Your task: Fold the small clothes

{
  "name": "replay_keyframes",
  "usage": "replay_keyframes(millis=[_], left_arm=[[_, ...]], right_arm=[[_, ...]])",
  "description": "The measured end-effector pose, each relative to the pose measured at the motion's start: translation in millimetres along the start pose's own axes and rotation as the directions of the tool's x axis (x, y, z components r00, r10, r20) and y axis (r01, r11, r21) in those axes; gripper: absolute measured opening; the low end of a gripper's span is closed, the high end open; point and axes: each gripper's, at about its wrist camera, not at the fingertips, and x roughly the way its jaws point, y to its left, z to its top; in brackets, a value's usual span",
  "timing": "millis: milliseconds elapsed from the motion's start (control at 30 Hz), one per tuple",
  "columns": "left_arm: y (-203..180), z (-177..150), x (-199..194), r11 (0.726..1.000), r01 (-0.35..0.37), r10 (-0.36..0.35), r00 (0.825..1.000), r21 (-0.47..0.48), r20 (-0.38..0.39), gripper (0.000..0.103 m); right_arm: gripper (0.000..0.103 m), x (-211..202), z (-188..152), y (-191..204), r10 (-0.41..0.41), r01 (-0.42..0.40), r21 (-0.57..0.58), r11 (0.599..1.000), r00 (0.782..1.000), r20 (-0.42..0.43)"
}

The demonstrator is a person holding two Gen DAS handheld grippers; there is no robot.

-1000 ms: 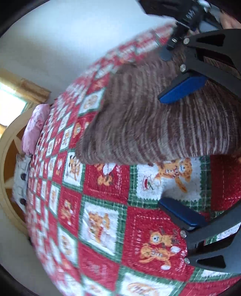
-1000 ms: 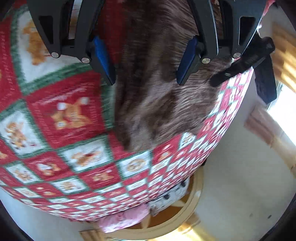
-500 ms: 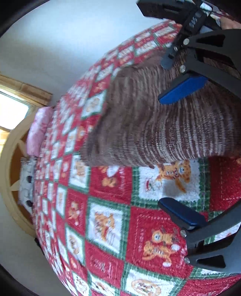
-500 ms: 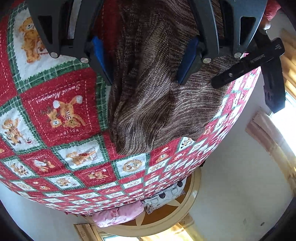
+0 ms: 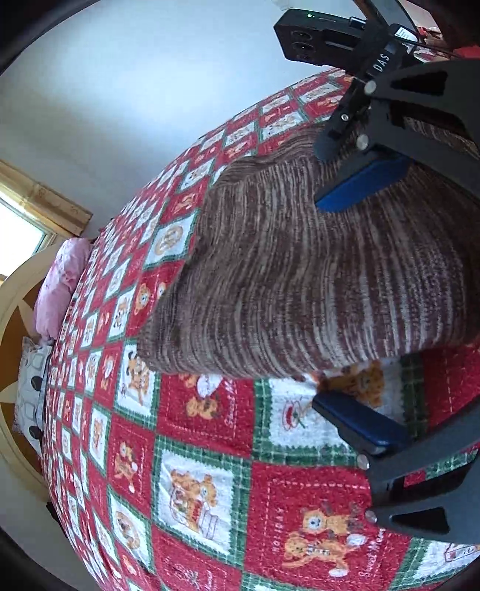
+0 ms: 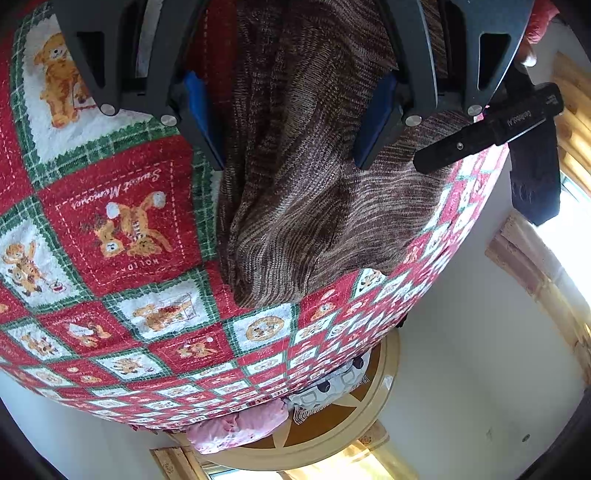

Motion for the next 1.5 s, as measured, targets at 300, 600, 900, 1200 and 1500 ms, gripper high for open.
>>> replay_keyframes(millis=[300, 600, 900, 1200, 1500], left_arm=[[8, -2, -7, 0.999, 0.021, -0.020, 1.000, -0.038, 0.020, 0.058], [-18, -4, -4, 0.992, -0.111, 0.108, 0.993, 0.062, 0.049, 0.036], [-41, -10, -24, 0.965, -0.229, 0.217, 0.971, 0.131, 0.102, 0.026], [-33, -21, -64, 0.966, -0.239, 0.228, 0.966, 0.093, 0.118, 0.025], [-2, -37, -108, 0.962, -0.273, 0.269, 0.952, 0.014, 0.144, 0.025]], right_arm=[[0.076, 11, 8, 16, -0.032, 0.029, -0.052, 0.998, 0.998, -0.055], [0.033, 7, 0, 27, -0.060, 0.058, -0.116, 0.992, 0.998, -0.012], [0.023, -12, -4, 64, -0.176, 0.187, -0.224, 0.957, 0.982, 0.068], [0.023, -39, -17, 108, -0.146, 0.175, -0.258, 0.950, 0.981, 0.128], [0.023, -47, -46, 168, -0.059, 0.088, -0.298, 0.950, 0.993, 0.103]])
